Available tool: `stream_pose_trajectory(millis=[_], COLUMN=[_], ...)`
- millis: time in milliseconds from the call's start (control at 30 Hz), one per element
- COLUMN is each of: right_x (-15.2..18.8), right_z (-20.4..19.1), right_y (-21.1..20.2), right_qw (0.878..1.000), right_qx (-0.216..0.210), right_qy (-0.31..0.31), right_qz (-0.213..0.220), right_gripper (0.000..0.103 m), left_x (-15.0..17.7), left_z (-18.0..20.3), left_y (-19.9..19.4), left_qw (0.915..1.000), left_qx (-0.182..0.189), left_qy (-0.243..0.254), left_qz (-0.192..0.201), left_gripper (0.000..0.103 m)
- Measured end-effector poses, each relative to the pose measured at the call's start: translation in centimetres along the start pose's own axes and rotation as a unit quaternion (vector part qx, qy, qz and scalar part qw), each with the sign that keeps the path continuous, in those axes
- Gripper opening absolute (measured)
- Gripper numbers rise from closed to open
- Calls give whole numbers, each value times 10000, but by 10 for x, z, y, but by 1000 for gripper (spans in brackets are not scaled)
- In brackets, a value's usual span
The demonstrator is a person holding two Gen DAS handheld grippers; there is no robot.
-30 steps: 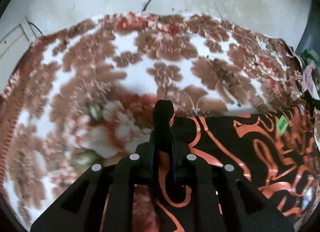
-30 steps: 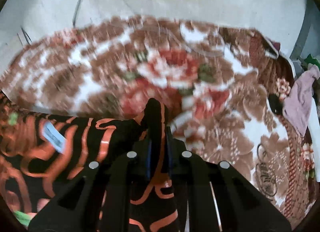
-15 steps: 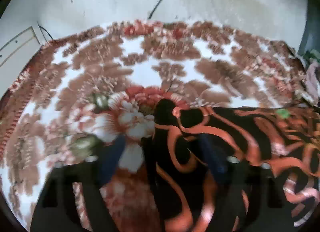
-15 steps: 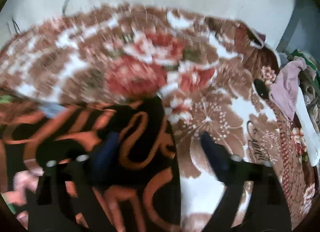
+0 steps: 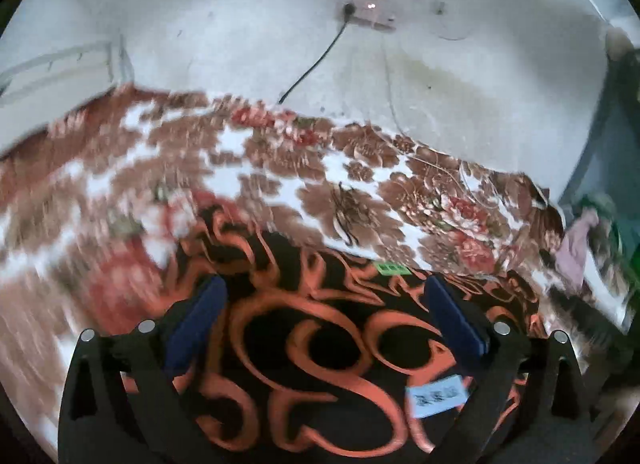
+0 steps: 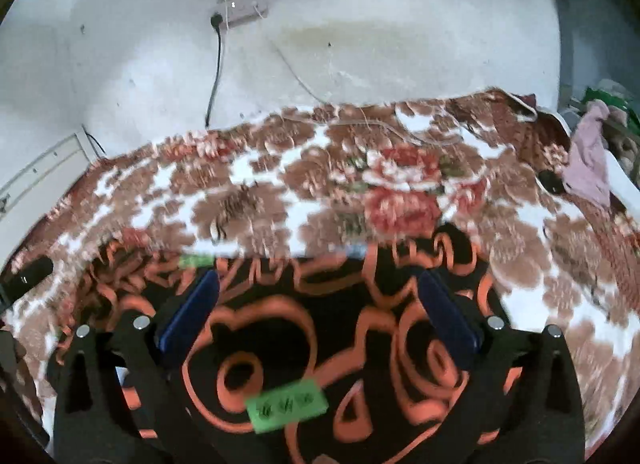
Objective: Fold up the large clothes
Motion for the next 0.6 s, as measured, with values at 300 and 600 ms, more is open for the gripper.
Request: stream_pose_trajectory(millis=[300,600], right_x=[24,56], right_z=[-28,-16], right_y=[32,61], right_qw=[9973,9900], right_qx=[229,710], right_qy=[-671,-1072], right_qz=[-205,-588], right_gripper=[98,95], left_x=[54,66], left_z=[51,23], left_y=[34,62], left_qw=[9901,9860], left_qx=[-375,-549], left_qy=[1343,1492], left_qz=[-160,-502], left_gripper=[97,99])
Point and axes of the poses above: each gripper's, at about its wrist camera, not at the fingertips, and y roughly the way its jaws point, z to its right, x to its underside, the point moved 4 cm from there along y, roughly the way its jaws point, and after that the axes turned 1 degree about -x, right-handed, at the moved point
